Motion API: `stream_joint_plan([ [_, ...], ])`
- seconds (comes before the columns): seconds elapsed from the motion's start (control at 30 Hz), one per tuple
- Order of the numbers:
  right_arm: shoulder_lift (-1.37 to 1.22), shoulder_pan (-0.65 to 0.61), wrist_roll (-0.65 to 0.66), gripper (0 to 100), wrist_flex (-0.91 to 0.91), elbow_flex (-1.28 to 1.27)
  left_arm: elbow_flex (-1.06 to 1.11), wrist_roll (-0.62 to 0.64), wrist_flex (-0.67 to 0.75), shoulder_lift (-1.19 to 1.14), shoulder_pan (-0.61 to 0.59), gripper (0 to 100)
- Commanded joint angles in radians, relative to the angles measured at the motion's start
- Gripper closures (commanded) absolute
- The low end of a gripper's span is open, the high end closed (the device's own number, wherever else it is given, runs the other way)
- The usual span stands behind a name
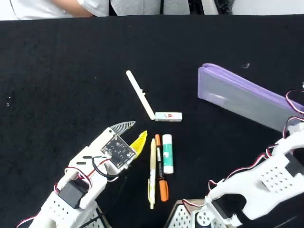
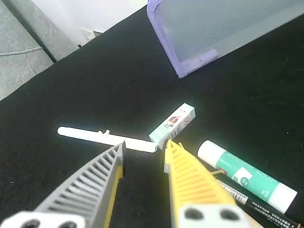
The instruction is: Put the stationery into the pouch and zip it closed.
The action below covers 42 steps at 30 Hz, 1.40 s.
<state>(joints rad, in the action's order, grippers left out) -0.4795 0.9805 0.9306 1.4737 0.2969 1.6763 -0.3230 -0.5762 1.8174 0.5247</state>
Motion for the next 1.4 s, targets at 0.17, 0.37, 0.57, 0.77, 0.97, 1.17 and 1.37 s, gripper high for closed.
stream_joint_plan([
  [0.17,0.067,0.081,0.074,98.7,0.284,0.348,0.024,-0.009,-0.003,-0.002,0.004,85],
  [0.37,0.082,0.054,0.064,98.7,0.281,0.483,0.024,-0.009,-0.003,-0.002,0.005,85],
  [0.57,0.082,0.041,-0.011,98.7,0.189,0.421,0.024,-0.009,-0.005,-0.002,0.004,85],
  [0.77,0.094,0.058,-0.040,98.7,0.160,0.412,0.024,-0.009,-0.005,-0.002,0.005,85],
  [0.97,0.145,0.028,-0.048,98.7,0.166,0.509,0.024,-0.009,-0.005,-0.002,0.005,85],
  [1.17,0.199,-0.040,-0.163,98.7,0.161,0.639,0.024,-0.009,-0.005,-0.002,0.004,85],
  [1.37,0.203,-0.098,-0.239,98.7,0.161,0.812,0.024,-0.009,-0.005,-0.002,0.002,85],
])
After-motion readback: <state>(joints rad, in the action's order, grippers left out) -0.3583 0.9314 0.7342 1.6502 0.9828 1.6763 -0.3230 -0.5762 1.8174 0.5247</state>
